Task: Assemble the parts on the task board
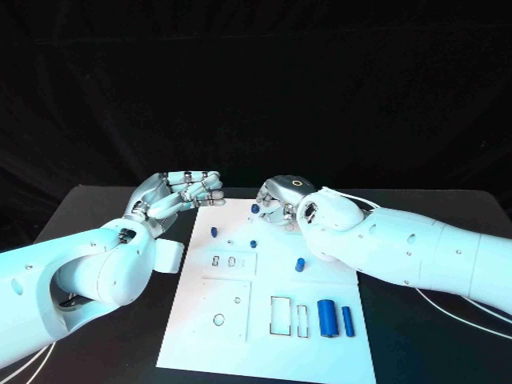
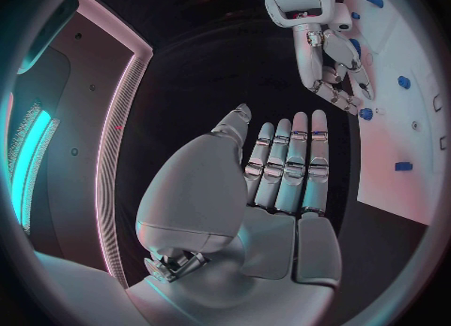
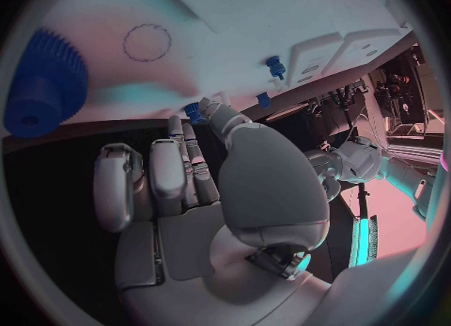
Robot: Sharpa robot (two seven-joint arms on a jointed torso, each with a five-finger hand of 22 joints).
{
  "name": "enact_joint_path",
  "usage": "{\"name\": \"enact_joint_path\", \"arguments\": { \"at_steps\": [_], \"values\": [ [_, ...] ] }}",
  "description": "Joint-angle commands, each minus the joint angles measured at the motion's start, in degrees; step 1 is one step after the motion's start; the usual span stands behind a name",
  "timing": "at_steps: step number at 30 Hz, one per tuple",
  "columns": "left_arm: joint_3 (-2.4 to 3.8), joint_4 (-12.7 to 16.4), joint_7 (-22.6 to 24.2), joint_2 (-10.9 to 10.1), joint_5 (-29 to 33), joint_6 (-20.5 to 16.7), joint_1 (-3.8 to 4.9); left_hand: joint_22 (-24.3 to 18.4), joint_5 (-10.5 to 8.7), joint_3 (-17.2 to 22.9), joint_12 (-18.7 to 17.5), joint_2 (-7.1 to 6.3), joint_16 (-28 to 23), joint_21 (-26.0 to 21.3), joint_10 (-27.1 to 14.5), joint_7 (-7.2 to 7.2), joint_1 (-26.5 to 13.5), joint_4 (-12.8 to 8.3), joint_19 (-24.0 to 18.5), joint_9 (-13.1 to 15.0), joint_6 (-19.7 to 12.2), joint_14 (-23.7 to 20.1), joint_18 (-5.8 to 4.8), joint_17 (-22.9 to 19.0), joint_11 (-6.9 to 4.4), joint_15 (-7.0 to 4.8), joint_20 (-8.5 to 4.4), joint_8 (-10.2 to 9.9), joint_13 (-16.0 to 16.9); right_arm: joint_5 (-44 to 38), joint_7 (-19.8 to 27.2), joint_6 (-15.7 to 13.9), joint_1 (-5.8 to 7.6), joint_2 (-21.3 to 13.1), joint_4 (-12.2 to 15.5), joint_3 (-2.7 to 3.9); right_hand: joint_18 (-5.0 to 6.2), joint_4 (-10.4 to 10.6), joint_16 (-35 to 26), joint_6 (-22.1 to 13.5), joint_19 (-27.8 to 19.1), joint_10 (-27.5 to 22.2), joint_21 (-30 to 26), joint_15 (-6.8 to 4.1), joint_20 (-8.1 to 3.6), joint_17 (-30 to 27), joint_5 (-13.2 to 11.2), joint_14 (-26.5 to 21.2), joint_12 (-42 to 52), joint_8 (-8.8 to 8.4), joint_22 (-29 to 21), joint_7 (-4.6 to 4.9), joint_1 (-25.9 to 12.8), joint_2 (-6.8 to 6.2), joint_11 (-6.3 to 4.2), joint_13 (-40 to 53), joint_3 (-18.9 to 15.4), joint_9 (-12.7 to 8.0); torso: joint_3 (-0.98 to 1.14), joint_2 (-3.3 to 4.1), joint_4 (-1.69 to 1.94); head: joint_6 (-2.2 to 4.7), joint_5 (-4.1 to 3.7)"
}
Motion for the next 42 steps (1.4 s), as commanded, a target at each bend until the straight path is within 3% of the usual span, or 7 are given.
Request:
{"name": "enact_joint_path", "arguments": {
  "at_steps": [1, 5, 11, 17, 20, 25, 42],
  "values": [
    [0.04, -0.1, 0.2, -0.1, 0.2, 1.1, 0.12, 0.0, 0.21, 0.0, -0.4, 0.11, -0.3, -0.2, 0.1, 0.23, -0.3, -0.2, -0.1, 0.0, 0.1, -0.5, 0.64, -0.1, 0.35, -0.02, 0.32, -0.3, 0.0, -1.0, -0.7, -2.3, 0.31, -2.5, 3.6, 0.18, 0.32, 0.4, -0.6, -3.2, -0.1, -0.4, -0.5, 0.25, 0.01, -0.4, -0.6, 0.3, 0.7, -0.22, 0.7, -0.59, -0.2, -0.88, -0.26, 0.2, -1.2, -0.5, -0.04, -0.25, -0.46, 0.32, 0.12],
    [0.04, -0.6, 0.2, -0.2, 0.3, 1.2, 0.12, 0.0, 0.21, 0.0, -0.4, 0.11, -0.3, -0.2, 0.1, 0.23, -0.3, -0.2, -0.1, 0.0, 0.1, -0.5, 0.64, -0.1, 0.35, -0.02, 0.32, -0.3, 0.0, 0.5, -1.0, -2.3, 0.97, -6.7, 8.0, 0.52, 0.24, 0.9, -0.5, -5.1, 0.1, -0.2, -0.4, 0.11, -0.05, -0.2, -1.0, 0.4, 1.4, -0.05, 0.9, -0.87, -0.3, -1.16, -0.41, 0.5, -2.3, -0.9, -0.05, -0.6, -0.85, 0.56, 0.09],
    [0.02, -1.5, 0.1, 0.0, 0.6, 1.7, 0.12, -0.1, 0.2, 0.0, -0.5, 0.1, -0.4, -0.2, 0.1, 0.25, -0.4, -0.3, -0.1, 0.0, 0.0, -0.6, 0.64, -0.1, 0.36, 0.0, 0.34, -0.4, 0.0, 8.1, 0.1, -0.4, 2.18, -14.8, 14.0, 1.11, -1.33, 1.5, 4.7, 2.3, 4.7, 10.4, 4.1, -1.14, -0.97, 6.5, -0.5, 2.4, 7.3, 3.15, 7.9, 0.23, 1.1, 0.34, -2.12, 3.1, -1.1, 0.6, -0.23, -1.31, -1.41, 1.05, -0.51],
    [0.01, -2.0, 0.0, 0.3, 0.7, 2.0, 0.11, -0.1, 0.2, 0.0, -0.5, 0.1, -0.4, -0.2, 0.1, 0.24, -0.4, -0.3, -0.1, 0.0, 0.0, -0.6, 0.64, -0.1, 0.36, 0.01, 0.34, -0.4, 0.0, 11.5, -0.7, 5.0, 2.79, -19.9, 16.4, 1.3, -2.74, 3.0, 10.8, 1.2, 8.4, 19.2, 7.9, -2.63, -2.52, 14.9, 2.1, 3.8, 30.9, 2.66, 13.8, -1.07, -1.1, -2.29, -3.84, 24.3, -6.0, 0.6, -0.27, -1.76, -1.74, 1.08, -0.72],
    [0.0, -2.2, 0.0, 0.4, 0.7, 2.2, 0.1, -0.1, 0.21, 0.0, -0.5, 0.12, -0.4, -0.2, 0.1, 0.23, -0.4, -0.3, -0.1, 0.0, 0.1, -0.6, 0.64, -0.1, 0.36, 0.01, 0.35, -0.4, 0.0, 12.0, -1.3, 6.4, 2.8, -20.8, 16.7, 1.32, -3.04, 5.6, 13.8, -0.8, 9.2, 16.4, 8.6, -2.11, -1.89, 19.1, 2.0, 4.1, 53.7, 2.52, 15.0, 0.03, -0.8, -1.23, -3.48, 47.9, -10.7, 0.7, -0.21, -1.8, -1.77, 1.21, -0.63],
    [0.0, -2.3, -0.1, 0.5, 0.7, 2.4, 0.1, -0.1, 0.21, 0.0, -0.5, 0.13, -0.4, -0.2, 0.1, 0.22, -0.4, -0.3, -0.1, 0.0, 0.1, -0.5, 0.65, -0.1, 0.36, 0.01, 0.35, -0.4, 0.0, 11.9, -2.2, 7.0, 2.61, -20.8, 16.1, 1.3, -3.06, 7.6, 16.3, -2.2, 9.3, 18.4, 8.7, -1.22, -1.32, 23.2, 2.3, 4.7, 68.4, 3.0, 15.1, 0.3, 1.5, -0.82, -2.31, 62.7, -13.4, 1.1, -0.18, -1.72, -1.67, 0.98, -0.7],
    [0.0, -2.3, -0.2, 0.4, 0.7, 2.5, 0.09, -0.1, 0.2, 0.1, -0.5, 0.16, -0.4, -0.3, 0.1, 0.22, -0.4, -0.2, -0.1, 0.0, 0.1, -0.5, 0.65, -0.1, 0.36, 0.01, 0.36, -0.4, 0.0, 11.1, -4.1, 7.4, 0.96, -16.2, 10.8, 1.08, -3.06, 8.7, 17.5, -3.7, 9.3, 22.4, 8.7, -0.57, -0.74, 25.2, 2.5, 5.0, 77.2, 3.47, 15.1, 0.91, 3.6, -0.28, -1.63, 71.5, -14.6, 1.3, -0.26, -1.65, -1.61, 0.37, -0.95]
  ]
}}
